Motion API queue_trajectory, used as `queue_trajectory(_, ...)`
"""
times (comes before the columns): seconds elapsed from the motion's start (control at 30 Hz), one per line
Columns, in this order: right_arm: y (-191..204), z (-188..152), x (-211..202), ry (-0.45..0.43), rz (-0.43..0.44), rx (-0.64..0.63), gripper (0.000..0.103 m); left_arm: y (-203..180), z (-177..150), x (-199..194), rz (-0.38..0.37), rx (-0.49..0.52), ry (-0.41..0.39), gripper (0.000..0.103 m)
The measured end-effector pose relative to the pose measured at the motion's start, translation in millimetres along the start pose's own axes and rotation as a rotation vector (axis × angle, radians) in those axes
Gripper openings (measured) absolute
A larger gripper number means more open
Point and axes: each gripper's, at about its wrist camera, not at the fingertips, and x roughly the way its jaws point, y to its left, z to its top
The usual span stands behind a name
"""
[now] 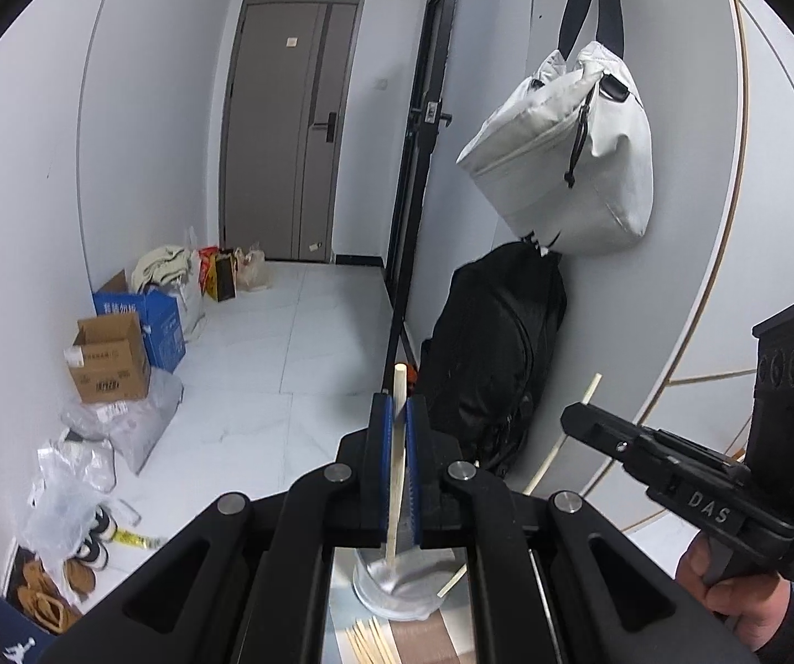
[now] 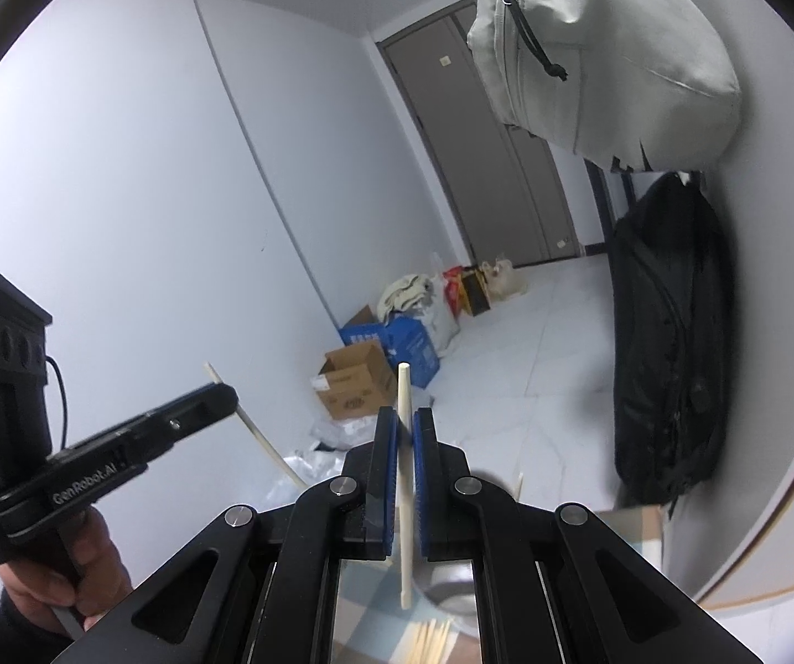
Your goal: Organize utensils
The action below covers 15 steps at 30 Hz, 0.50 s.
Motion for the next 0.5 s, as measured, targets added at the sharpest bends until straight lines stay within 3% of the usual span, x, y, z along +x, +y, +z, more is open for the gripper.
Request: queue_trajectory(0.5,-30,32,41,-0.025,-0.047,-0.001,0.005,15,9,59,-0.001,0.015,0.064,0.001)
